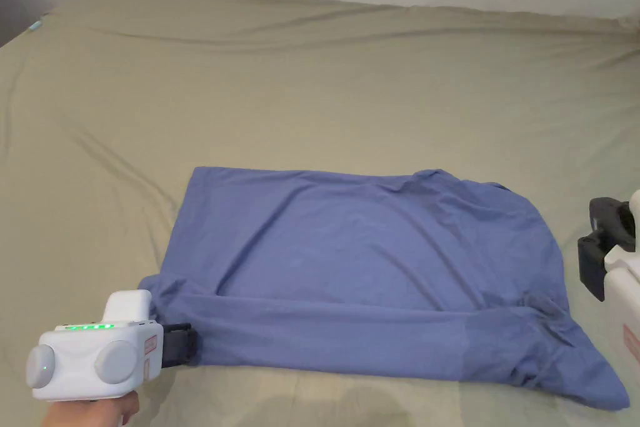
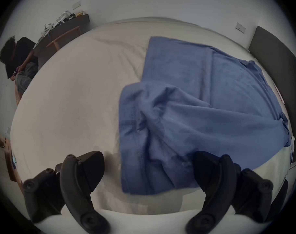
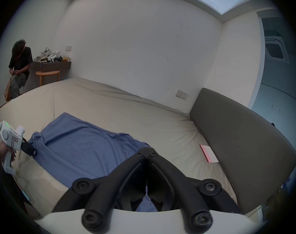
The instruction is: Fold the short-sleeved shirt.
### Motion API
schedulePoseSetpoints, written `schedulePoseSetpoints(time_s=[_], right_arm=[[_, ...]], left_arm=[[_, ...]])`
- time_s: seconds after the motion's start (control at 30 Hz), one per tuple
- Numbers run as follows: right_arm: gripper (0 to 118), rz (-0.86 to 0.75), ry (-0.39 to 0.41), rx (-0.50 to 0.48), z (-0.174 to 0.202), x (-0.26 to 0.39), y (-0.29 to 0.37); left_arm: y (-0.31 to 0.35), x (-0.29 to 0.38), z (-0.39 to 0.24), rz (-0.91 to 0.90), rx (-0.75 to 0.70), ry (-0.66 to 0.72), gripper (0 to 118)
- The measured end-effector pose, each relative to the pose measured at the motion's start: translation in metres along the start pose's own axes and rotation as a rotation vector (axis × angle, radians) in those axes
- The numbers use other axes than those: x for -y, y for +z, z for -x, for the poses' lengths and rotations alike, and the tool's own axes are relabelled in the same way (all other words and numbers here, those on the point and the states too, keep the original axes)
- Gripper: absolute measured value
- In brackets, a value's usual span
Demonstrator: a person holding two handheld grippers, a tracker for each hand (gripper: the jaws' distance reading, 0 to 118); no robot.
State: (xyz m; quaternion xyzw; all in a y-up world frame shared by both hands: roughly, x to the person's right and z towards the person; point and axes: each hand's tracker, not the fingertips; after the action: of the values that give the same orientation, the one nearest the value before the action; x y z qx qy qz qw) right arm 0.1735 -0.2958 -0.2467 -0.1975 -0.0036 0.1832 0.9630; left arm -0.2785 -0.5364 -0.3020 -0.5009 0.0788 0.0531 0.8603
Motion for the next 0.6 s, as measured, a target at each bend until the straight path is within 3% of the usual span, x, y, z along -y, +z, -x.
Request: schedulePoseSetpoints(time_s=[0.07, 0.1, 0.17, 0.2, 0.23, 0.27, 0.3, 0.43, 0.6], right_arm=[[2, 0.025, 0.000, -0.003, -0.005, 0.003, -0.003], [2, 0.052, -0.014, -0.026, -0.009, 0.005, -0.005], [12, 0.077, -0.104, -0.065, -0.020, 0.010, -0.006], [31, 0.087, -0.125, -0.071, -0.026, 0.015, -0.010], [70, 0.105, -0.128, -0.071, -0.031, 0.019, -0.015], [88, 0.150, -0.116, -0.055, -0.036, 0.025, -0.022], [93, 0.183, -0.109, -0.037, -0.039, 0.031, -0.028], [98, 0.341, -0.161, -0.029, -0.056, 0.074, -0.071], [100, 0.728, -0.245, -0.068, -0.057, 0.155, -0.143]], left_arm=[[0.004, -0.003, -0.006, 0.002, -0.017, -0.002, 102], [0.007, -0.005, -0.009, -0.007, 0.002, -0.019, 93], [0.017, -0.006, -0.018, -0.025, 0.032, -0.071, 60], [0.020, -0.007, -0.024, -0.030, 0.048, -0.116, 41], [0.023, -0.008, -0.032, -0.039, 0.030, -0.163, 18], [0.029, -0.009, -0.036, -0.054, 0.026, -0.205, 14], [0.034, -0.009, -0.041, -0.064, -0.013, -0.231, 14], [0.062, -0.015, -0.037, -0.138, -0.008, -0.224, 14], [0.087, -0.022, -0.038, -0.177, -0.014, -0.258, 14]])
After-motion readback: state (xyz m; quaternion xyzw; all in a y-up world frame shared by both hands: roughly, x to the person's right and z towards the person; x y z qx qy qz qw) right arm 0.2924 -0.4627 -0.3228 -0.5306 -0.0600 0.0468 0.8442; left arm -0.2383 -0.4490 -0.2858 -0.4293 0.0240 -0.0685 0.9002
